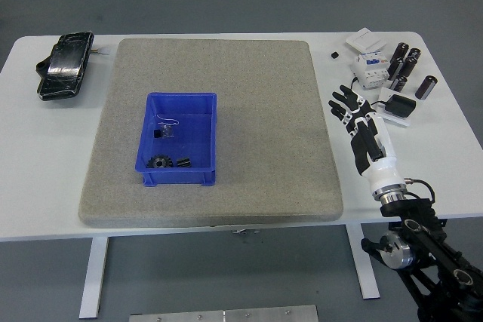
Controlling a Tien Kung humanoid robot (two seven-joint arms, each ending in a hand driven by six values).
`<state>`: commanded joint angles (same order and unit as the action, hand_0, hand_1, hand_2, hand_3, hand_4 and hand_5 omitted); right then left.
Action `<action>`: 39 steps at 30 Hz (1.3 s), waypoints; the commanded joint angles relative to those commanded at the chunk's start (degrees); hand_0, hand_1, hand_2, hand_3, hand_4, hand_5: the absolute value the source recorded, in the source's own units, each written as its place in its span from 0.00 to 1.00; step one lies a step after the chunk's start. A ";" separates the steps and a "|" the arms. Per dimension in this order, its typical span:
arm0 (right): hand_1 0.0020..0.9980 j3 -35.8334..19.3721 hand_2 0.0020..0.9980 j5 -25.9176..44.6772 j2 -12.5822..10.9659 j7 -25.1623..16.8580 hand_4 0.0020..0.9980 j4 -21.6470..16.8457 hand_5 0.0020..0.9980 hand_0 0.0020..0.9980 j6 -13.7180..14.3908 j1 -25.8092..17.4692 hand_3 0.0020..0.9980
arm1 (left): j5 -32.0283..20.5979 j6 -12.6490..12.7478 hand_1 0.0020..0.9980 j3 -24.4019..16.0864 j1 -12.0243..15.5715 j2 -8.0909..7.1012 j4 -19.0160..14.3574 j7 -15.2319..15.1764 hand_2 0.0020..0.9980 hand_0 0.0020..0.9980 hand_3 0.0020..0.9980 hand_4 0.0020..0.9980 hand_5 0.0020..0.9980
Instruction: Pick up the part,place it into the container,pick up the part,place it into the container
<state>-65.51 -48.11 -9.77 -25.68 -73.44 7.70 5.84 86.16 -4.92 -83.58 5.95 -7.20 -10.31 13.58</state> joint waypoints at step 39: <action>0.81 1.40 0.82 -3.26 2.16 -3.74 0.97 16.00 1.00 0.88 6.25 2.93 0.77 | 0.20 0.03 0.65 -0.34 -0.14 0.34 0.00 -0.08 0.62 0.67 0.63 0.71 0.59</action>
<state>-64.11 -51.37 -7.61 -29.41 -57.44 13.95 8.77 86.37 -4.90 -83.92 5.81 -6.87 -10.31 13.50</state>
